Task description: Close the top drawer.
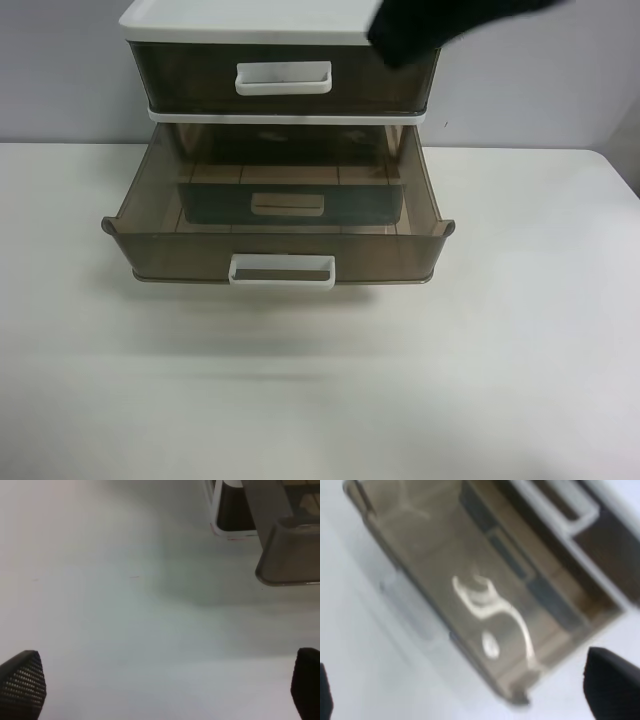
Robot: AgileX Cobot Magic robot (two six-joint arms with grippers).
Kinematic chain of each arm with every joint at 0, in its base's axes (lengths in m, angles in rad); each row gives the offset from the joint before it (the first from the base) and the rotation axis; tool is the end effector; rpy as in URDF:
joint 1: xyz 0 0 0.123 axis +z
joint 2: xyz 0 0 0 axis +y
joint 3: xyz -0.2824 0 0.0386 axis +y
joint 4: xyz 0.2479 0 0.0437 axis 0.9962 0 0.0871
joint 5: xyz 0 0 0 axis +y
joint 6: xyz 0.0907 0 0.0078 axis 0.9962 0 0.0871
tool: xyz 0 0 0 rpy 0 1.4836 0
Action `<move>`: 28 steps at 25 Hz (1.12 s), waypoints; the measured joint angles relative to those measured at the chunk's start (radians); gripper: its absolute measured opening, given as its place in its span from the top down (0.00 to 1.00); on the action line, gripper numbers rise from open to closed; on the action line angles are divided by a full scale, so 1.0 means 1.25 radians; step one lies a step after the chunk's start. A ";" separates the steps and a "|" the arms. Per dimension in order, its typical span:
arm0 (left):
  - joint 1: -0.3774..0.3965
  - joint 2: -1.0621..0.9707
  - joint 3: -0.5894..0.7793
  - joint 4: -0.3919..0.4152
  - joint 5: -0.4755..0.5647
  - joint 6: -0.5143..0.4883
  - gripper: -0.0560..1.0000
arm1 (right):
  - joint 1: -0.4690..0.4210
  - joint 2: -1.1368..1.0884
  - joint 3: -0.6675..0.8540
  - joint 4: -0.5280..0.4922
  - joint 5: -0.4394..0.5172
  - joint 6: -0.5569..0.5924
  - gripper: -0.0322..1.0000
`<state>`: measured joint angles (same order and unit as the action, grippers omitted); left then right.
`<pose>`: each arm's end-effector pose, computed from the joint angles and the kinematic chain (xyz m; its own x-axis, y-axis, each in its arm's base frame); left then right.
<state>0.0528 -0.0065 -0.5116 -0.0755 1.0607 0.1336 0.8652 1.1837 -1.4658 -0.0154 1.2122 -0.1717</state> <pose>-0.0070 -0.0064 0.2805 -0.4355 0.0734 -0.8972 0.0487 0.9971 0.0580 0.1408 0.1632 0.4420 -0.3436 -0.6749 -0.6530 -0.8284 0.5453 -0.1278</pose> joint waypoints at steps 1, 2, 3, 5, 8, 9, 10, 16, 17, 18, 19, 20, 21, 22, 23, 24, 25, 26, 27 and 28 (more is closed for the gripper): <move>0.000 0.000 0.000 0.000 0.000 0.000 0.01 | 0.000 -0.041 0.046 -0.001 0.000 0.001 0.02; 0.000 0.000 0.000 0.000 0.000 0.000 0.01 | 0.001 -0.078 0.094 -0.005 0.001 0.001 0.02; 0.000 0.000 0.000 0.000 0.000 0.000 0.01 | 0.000 -0.125 0.136 -0.009 0.002 0.001 0.02; 0.000 0.000 0.000 0.000 0.000 0.000 0.01 | -0.032 -0.214 0.232 -0.006 0.003 0.001 0.02; 0.000 0.000 0.000 0.000 0.000 0.000 0.01 | -0.143 -0.360 0.364 0.003 0.003 0.004 0.02; 0.000 0.000 0.000 0.000 0.000 0.000 0.01 | -0.193 -0.402 0.408 0.012 0.003 0.006 0.02; 0.000 0.000 0.000 0.000 0.000 0.000 0.01 | -0.234 -0.456 0.443 0.012 0.002 0.008 0.02; 0.000 0.000 0.000 0.000 0.000 0.000 0.01 | -0.471 -0.768 0.641 0.017 -0.038 0.036 0.02; 0.000 0.000 0.000 0.000 0.000 0.000 0.01 | -0.494 -0.816 0.664 0.017 -0.051 0.036 0.02; 0.000 0.000 0.000 0.000 0.000 0.000 0.01 | -0.519 -0.860 0.692 0.018 -0.062 0.036 0.02; 0.000 0.000 0.000 0.000 0.000 0.000 0.01 | -0.541 -0.901 0.719 0.018 -0.075 0.037 0.02; 0.000 0.000 0.000 0.000 0.000 0.000 0.01 | -0.560 -0.926 0.744 0.019 -0.087 0.037 0.02; 0.000 0.000 0.000 0.000 0.000 0.000 0.01 | -0.574 -0.944 0.757 0.021 -0.089 0.037 0.02; 0.000 0.000 0.000 0.000 0.000 0.000 0.01 | -0.586 -0.948 0.763 0.022 -0.092 0.038 0.02; 0.000 0.000 0.000 0.000 0.000 0.000 0.01 | -0.592 -0.948 0.766 0.022 -0.102 0.038 0.02; 0.000 0.000 0.000 0.000 0.000 0.000 0.01 | -0.593 -0.948 0.767 0.022 -0.108 0.040 0.02; 0.000 0.000 0.000 0.000 0.000 0.000 0.01 | -0.594 -0.948 0.767 0.022 -0.109 0.040 0.02; 0.000 0.000 0.000 0.000 0.000 0.000 0.01 | -0.594 -0.948 0.767 0.022 -0.110 0.041 0.02; 0.000 0.000 0.000 0.000 0.000 0.000 0.01 | -0.594 -0.948 0.767 0.022 -0.110 0.042 0.02; 0.000 0.000 0.000 0.000 0.000 0.000 0.01 | -0.594 -0.948 0.767 0.020 -0.110 0.042 0.02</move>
<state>0.0528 -0.0065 -0.5116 -0.0755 1.0607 0.1336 0.1228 -0.0010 -0.5071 0.0094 1.0752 -0.1192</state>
